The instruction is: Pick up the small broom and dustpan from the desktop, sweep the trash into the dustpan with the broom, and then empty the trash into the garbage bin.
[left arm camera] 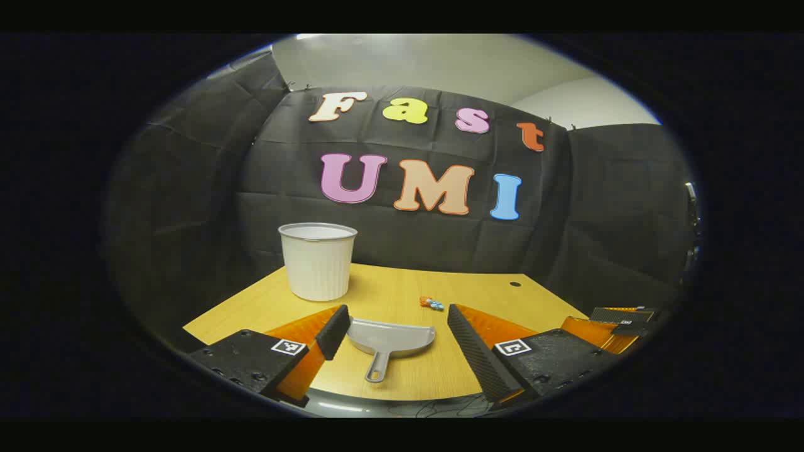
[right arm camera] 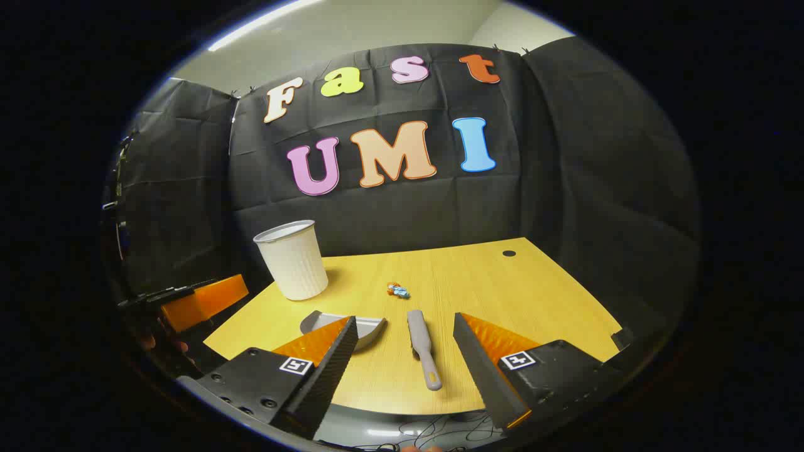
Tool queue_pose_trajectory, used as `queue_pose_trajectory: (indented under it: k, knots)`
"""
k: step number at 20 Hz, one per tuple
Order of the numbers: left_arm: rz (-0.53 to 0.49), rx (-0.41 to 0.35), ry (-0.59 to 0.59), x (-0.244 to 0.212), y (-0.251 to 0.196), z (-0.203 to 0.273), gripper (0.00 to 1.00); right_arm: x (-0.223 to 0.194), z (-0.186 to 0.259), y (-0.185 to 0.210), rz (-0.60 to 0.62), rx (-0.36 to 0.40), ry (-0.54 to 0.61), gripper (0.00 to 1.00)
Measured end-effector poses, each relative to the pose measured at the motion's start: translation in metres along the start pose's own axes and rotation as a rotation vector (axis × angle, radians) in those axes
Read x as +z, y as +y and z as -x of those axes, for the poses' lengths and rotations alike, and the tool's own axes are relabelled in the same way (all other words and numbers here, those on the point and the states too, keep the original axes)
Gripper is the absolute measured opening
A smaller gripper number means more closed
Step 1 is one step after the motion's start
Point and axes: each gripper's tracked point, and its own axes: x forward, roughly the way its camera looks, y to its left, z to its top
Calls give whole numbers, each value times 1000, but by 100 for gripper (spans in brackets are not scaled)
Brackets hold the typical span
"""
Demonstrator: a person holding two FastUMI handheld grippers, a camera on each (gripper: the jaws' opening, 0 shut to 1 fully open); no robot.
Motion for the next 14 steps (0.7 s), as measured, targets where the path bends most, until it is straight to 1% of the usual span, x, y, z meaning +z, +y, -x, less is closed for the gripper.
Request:
queue_pose_trajectory:
  k: [4, 14]
  knots:
    - [14, -2, 10, -2, -4, 0, 93, 1, 1, -3, 7, 4, 8, 92]
    - [1, -25, 36, -9, -14, -5, 93, 0, -4, 1, 8, 34, 40, 92]
